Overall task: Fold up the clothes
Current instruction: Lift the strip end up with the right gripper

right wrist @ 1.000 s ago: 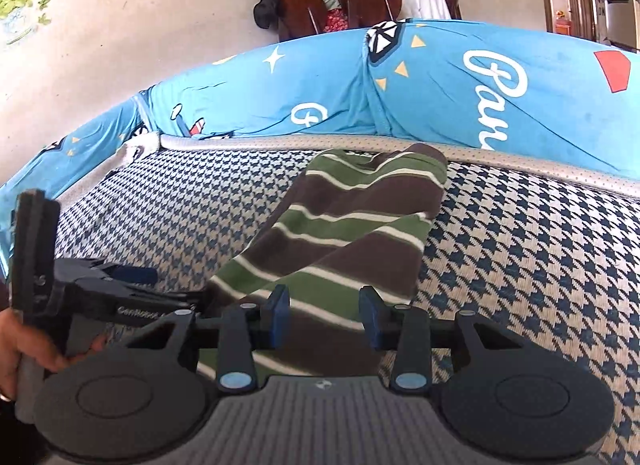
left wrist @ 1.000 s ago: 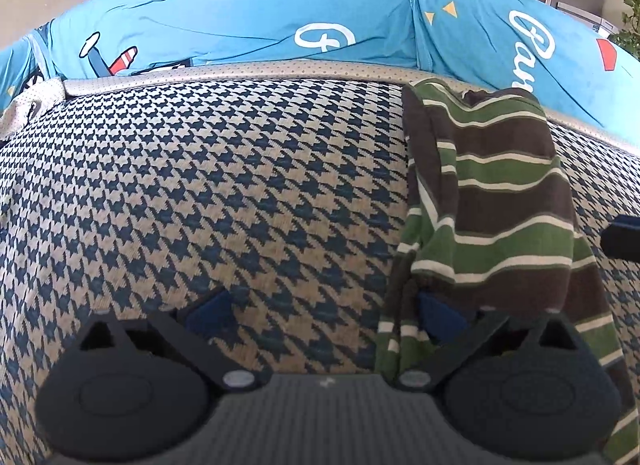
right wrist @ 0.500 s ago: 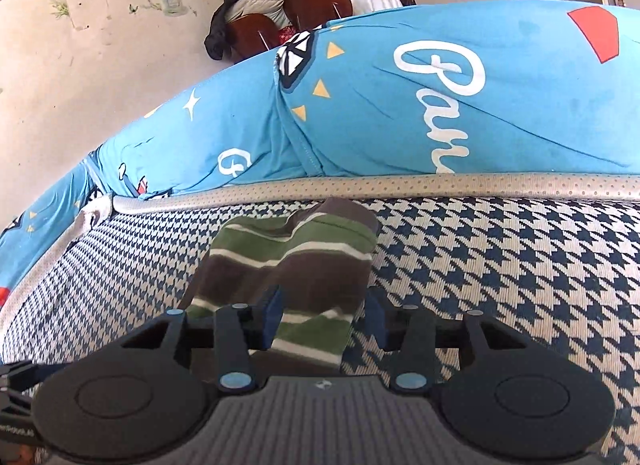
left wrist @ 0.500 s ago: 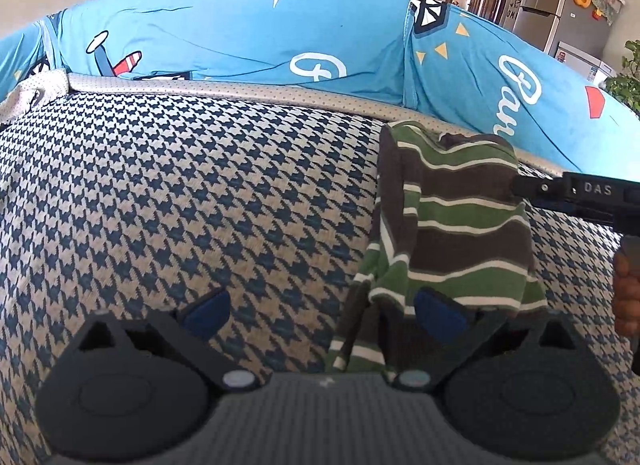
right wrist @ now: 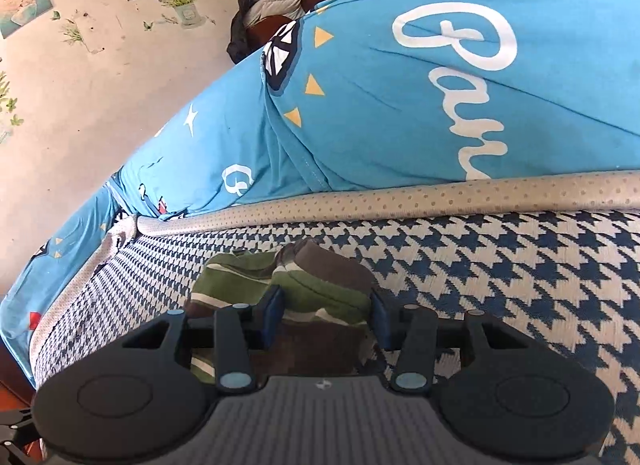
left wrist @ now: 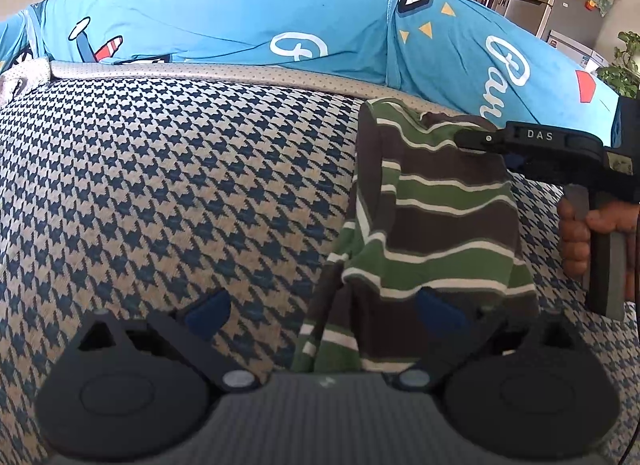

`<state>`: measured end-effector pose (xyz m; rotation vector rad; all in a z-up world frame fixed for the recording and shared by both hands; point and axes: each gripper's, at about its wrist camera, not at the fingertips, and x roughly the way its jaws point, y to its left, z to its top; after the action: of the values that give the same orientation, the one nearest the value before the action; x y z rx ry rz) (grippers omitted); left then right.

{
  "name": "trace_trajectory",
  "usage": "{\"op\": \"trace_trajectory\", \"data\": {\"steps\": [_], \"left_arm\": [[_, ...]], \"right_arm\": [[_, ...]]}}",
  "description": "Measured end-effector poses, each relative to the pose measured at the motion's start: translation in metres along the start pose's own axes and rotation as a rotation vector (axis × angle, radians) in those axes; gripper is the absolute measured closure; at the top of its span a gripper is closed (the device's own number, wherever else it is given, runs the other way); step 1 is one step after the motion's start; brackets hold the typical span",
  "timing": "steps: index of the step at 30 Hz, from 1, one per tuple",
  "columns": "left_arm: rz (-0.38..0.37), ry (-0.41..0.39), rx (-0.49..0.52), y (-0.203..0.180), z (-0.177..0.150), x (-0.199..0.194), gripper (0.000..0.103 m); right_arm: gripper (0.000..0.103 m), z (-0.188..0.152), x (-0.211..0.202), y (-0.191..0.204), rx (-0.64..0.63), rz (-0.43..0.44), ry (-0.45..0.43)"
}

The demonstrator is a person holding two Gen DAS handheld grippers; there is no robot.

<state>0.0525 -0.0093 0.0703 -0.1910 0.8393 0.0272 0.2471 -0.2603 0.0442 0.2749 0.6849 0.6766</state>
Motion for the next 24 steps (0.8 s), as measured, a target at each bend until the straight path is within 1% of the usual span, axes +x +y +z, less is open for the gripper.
{"op": "trace_trajectory", "data": {"steps": [1,4,7,9,10,14,19,22,24], "left_arm": [[-0.001,0.003,0.001,0.000,0.000,0.001,0.001],[-0.005,0.010,0.003,-0.001,-0.001,0.003,0.001],[-0.008,0.018,0.005,-0.002,-0.003,0.005,0.001],[-0.008,0.023,0.010,-0.003,-0.003,0.007,0.001],[-0.007,0.025,0.012,-0.004,-0.003,0.008,0.001],[-0.016,0.023,0.011,-0.006,-0.003,0.007,0.001],[-0.030,0.006,0.023,-0.012,-0.003,0.003,0.001],[-0.049,-0.013,0.039,-0.018,-0.001,-0.001,0.001],[-0.064,-0.029,0.049,-0.022,-0.001,-0.004,0.001]], "right_arm": [[0.058,0.000,0.002,0.000,0.001,0.015,-0.001],[0.072,0.001,0.010,0.000,0.006,0.059,0.008],[0.073,-0.001,0.018,0.003,-0.006,0.084,0.012],[0.082,0.000,0.022,0.006,-0.015,0.088,0.016],[0.090,0.000,0.024,0.008,-0.024,0.082,0.020],[0.092,0.001,0.022,0.016,-0.052,0.059,-0.012],[0.094,0.009,0.006,0.015,-0.036,0.019,-0.072],[0.094,0.013,-0.008,0.012,-0.027,-0.057,-0.101],[0.094,0.017,-0.021,0.006,-0.007,-0.122,-0.127]]}}
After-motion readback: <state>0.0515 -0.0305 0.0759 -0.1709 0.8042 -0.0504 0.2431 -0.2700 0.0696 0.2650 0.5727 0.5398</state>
